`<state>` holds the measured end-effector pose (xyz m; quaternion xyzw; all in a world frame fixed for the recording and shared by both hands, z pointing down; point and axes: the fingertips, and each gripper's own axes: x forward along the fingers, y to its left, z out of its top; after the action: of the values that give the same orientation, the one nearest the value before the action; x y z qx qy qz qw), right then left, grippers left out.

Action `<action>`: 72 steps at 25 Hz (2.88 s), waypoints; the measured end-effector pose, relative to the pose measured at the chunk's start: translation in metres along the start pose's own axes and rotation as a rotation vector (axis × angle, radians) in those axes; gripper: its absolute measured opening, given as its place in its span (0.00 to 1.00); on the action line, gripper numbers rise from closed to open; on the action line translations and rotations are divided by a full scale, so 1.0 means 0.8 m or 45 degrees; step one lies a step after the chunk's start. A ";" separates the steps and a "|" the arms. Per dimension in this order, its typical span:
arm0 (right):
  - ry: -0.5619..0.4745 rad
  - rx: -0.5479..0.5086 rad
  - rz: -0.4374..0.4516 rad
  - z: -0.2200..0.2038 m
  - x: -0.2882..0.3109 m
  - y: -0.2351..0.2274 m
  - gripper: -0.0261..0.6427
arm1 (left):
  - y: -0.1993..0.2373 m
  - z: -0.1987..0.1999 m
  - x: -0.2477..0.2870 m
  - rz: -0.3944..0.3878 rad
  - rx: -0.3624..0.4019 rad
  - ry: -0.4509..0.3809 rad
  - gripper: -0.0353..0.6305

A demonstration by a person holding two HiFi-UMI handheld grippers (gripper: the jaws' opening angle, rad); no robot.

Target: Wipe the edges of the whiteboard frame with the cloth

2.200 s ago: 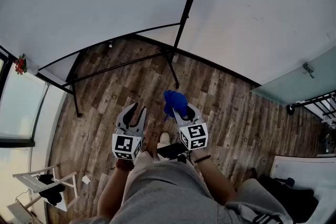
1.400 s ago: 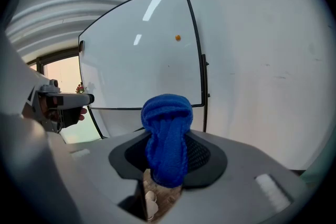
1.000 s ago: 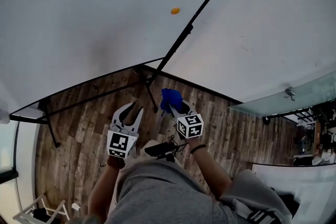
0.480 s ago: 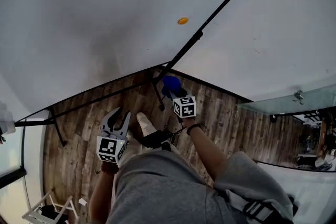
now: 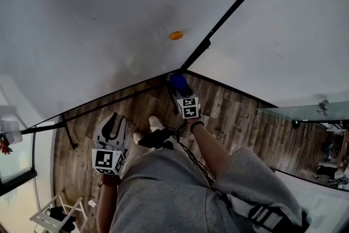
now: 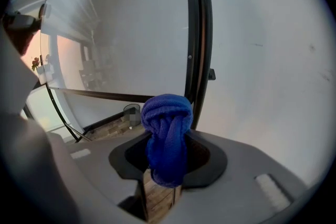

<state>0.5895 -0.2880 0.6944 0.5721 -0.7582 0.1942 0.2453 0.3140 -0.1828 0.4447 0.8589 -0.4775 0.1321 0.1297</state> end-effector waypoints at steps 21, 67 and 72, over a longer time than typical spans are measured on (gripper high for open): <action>-0.052 0.109 0.006 -0.018 0.082 -0.034 0.26 | -0.013 0.031 0.084 -0.009 0.112 0.057 0.22; 0.014 0.105 0.028 0.022 0.105 0.002 0.24 | 0.083 -0.048 0.019 0.136 -0.076 0.015 0.16; 0.012 0.125 0.040 0.025 0.109 0.019 0.24 | 0.096 -0.042 0.015 0.144 -0.074 0.004 0.16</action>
<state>0.5522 -0.3622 0.7300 0.5705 -0.7555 0.2376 0.2174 0.2510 -0.2201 0.4878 0.8261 -0.5287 0.1267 0.1478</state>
